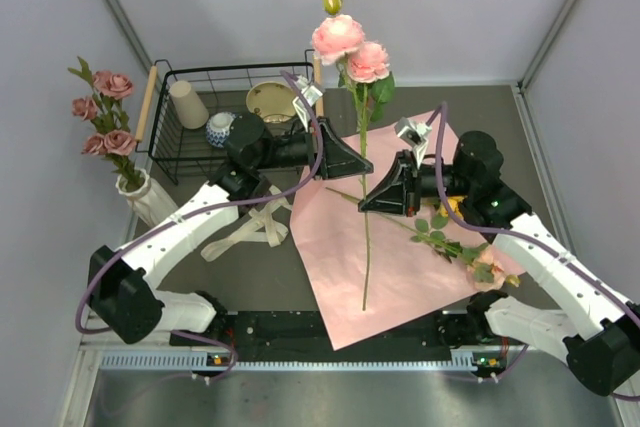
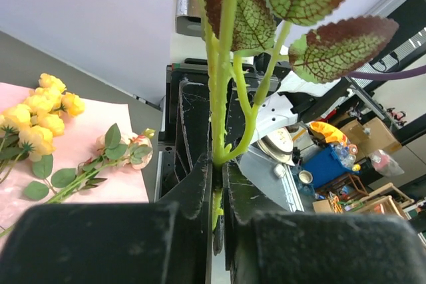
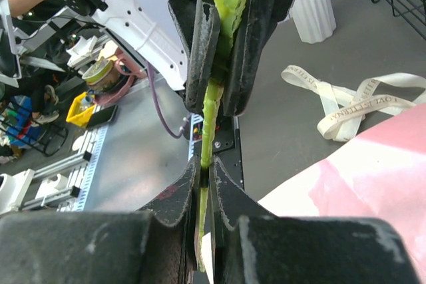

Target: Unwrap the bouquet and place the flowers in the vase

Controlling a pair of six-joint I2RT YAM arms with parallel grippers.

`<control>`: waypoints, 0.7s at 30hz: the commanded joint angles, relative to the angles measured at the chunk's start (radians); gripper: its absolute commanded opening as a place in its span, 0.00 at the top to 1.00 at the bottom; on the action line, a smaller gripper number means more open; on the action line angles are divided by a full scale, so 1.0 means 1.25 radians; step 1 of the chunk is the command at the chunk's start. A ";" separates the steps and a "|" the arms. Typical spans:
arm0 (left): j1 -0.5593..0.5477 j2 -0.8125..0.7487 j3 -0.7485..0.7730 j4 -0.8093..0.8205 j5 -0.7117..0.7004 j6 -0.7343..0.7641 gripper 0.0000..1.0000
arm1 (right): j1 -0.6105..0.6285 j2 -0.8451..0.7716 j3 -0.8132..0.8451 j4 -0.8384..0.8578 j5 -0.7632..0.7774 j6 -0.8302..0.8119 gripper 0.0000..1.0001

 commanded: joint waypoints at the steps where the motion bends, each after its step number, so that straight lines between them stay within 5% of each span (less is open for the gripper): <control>1: -0.001 -0.032 0.036 -0.045 -0.011 0.055 1.00 | 0.014 -0.003 0.037 -0.002 0.015 -0.045 1.00; 3: 0.000 -0.039 0.036 -0.050 -0.014 0.066 1.00 | 0.016 -0.004 0.034 -0.005 0.027 -0.045 0.99; 5: -0.001 -0.064 0.028 -0.076 -0.029 0.093 1.00 | 0.017 -0.003 0.033 -0.022 0.065 -0.053 0.81; 14: -0.001 -0.169 0.064 -0.374 -0.237 0.387 1.00 | 0.016 0.016 0.054 -0.114 0.235 -0.092 0.39; 21: -0.002 -0.241 0.109 -0.604 -0.459 0.600 1.00 | 0.017 0.031 0.074 -0.154 0.372 -0.100 0.32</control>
